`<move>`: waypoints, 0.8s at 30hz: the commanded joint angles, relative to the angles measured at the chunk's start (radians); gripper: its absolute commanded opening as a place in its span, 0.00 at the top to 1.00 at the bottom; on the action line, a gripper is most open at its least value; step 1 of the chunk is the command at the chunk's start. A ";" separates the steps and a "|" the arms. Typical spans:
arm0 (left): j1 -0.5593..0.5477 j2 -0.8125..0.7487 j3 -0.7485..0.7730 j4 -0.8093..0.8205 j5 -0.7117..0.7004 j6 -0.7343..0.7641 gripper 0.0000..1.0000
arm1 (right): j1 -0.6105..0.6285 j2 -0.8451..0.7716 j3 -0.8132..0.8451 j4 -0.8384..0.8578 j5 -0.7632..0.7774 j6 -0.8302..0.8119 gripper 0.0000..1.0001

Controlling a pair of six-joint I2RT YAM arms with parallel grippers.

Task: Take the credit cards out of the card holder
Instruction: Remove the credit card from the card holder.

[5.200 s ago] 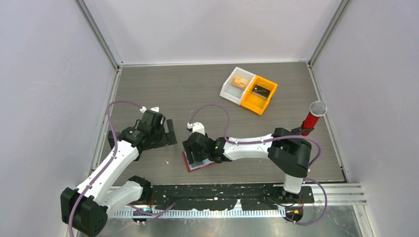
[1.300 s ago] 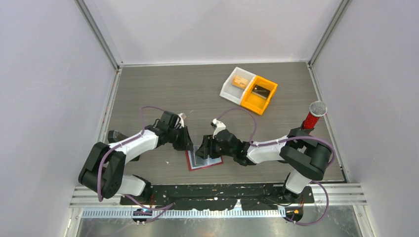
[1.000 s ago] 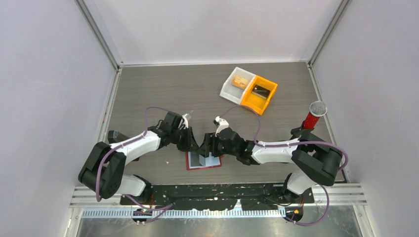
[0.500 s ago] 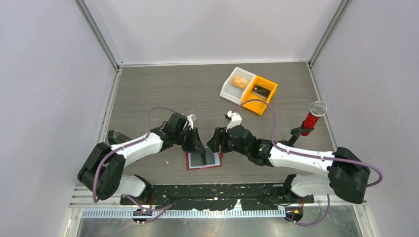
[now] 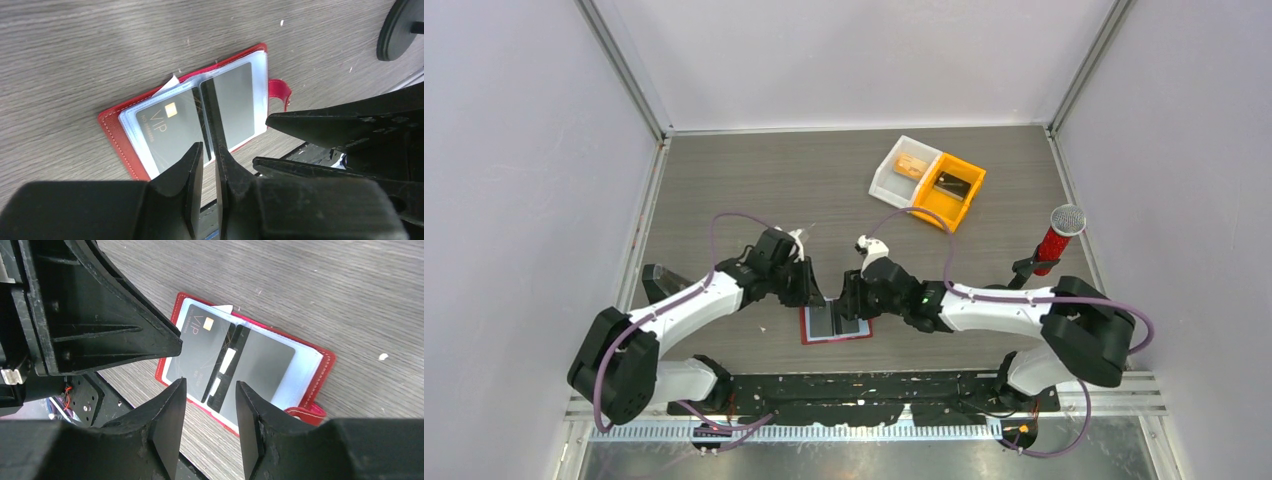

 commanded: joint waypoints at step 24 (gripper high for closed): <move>0.006 0.070 -0.119 0.272 0.069 -0.048 0.65 | 0.004 0.084 0.051 -0.080 0.100 -0.020 0.61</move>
